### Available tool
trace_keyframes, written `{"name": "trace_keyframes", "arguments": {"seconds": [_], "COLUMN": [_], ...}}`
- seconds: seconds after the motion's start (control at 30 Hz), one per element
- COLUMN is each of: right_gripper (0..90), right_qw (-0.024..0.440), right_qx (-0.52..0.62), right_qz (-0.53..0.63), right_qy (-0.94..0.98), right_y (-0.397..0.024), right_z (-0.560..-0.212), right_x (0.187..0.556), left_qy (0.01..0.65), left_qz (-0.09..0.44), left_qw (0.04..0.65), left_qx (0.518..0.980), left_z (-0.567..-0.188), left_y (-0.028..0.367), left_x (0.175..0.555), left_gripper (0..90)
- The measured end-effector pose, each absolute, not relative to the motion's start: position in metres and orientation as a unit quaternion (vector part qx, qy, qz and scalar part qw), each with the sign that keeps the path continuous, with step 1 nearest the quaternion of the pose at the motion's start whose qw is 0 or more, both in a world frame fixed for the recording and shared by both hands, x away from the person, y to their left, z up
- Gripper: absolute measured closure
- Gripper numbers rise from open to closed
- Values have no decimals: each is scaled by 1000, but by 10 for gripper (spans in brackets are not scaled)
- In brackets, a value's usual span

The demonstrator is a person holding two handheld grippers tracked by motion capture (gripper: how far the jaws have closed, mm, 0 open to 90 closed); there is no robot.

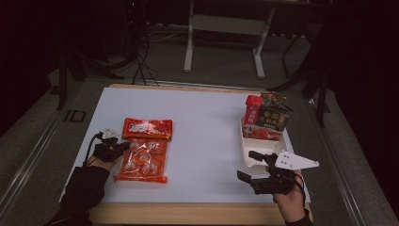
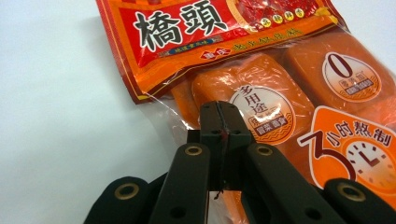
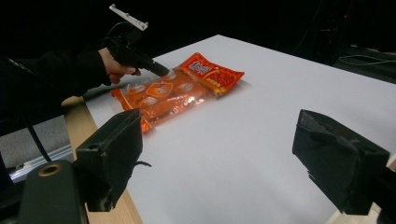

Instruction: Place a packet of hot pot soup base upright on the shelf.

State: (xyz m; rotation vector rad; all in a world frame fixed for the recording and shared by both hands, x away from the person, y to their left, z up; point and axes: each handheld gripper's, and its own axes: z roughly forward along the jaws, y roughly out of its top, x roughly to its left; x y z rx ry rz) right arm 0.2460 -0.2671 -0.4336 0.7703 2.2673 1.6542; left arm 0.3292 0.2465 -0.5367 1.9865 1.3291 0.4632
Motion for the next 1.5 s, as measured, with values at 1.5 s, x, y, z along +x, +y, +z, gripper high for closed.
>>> {"name": "trace_keyframes", "arguments": {"seconds": [1.5], "right_gripper": [159], "right_qw": [113], "right_qx": [257], "right_qz": [562], "right_qy": [778], "right_y": [-266], "right_z": [-435], "right_x": [245], "left_qy": [444], "left_qz": [157], "left_qw": [354], "left_qx": [808], "left_z": [-539], "left_y": [198], "left_x": [327], "left_gripper": [900]}}
